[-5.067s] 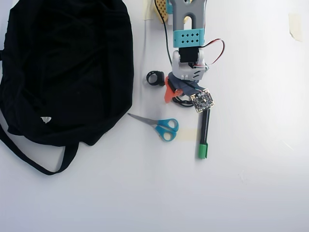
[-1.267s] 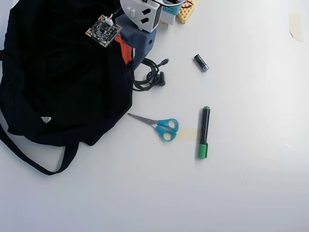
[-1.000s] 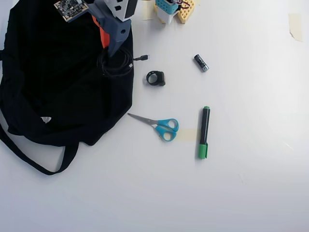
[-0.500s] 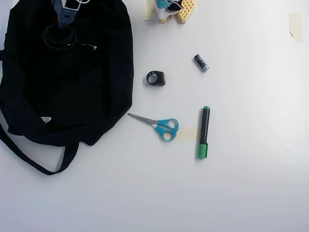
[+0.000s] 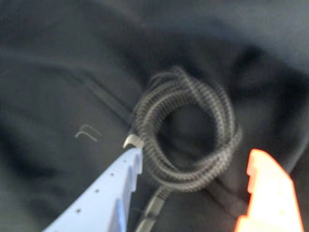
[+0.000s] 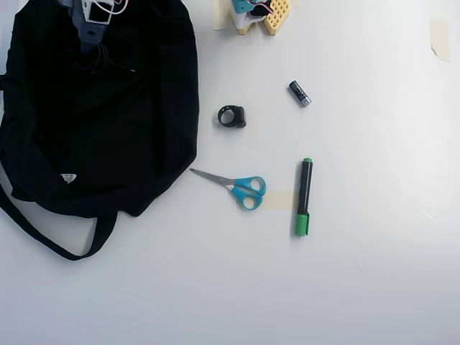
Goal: Put the cable into the black bag
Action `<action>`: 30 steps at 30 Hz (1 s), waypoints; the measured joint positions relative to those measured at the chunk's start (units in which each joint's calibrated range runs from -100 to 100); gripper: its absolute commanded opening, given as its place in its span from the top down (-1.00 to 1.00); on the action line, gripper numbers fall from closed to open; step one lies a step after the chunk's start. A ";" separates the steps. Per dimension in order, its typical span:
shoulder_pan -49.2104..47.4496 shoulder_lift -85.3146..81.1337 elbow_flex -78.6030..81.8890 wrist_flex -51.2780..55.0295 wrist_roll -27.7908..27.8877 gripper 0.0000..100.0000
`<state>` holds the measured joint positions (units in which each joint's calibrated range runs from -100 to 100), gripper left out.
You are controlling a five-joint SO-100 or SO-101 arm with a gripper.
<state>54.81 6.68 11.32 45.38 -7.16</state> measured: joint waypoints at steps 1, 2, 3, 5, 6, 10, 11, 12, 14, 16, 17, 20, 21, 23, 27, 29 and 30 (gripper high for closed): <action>-0.66 -3.82 -0.24 1.20 0.00 0.44; -1.84 -11.21 -0.16 4.81 0.00 0.44; -3.31 -15.94 -0.08 7.64 0.00 0.44; -8.96 -23.25 -0.16 12.37 0.00 0.44; -14.92 -28.31 -0.16 16.32 0.00 0.44; -35.93 -36.03 -0.16 28.17 -0.24 0.66; -39.31 -36.45 -0.16 30.40 -0.83 0.77; -41.22 -37.03 -0.16 31.17 -1.51 0.95; -46.58 -39.19 -0.16 31.52 -2.25 0.96; -48.71 -39.93 0.00 32.37 -2.30 0.95; -50.04 -40.10 0.31 32.72 -2.30 0.95; -51.21 -40.51 3.54 36.41 -2.30 0.95; -51.07 -40.51 4.32 37.96 -2.20 0.95; -51.51 -41.51 5.58 40.70 -2.20 0.95; -53.64 -44.91 7.70 41.39 -2.20 0.95; -55.33 -47.49 9.20 41.65 -2.20 0.95; -55.99 -48.90 10.22 41.65 -2.20 0.95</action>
<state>-1.18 -42.22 21.54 87.03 -9.35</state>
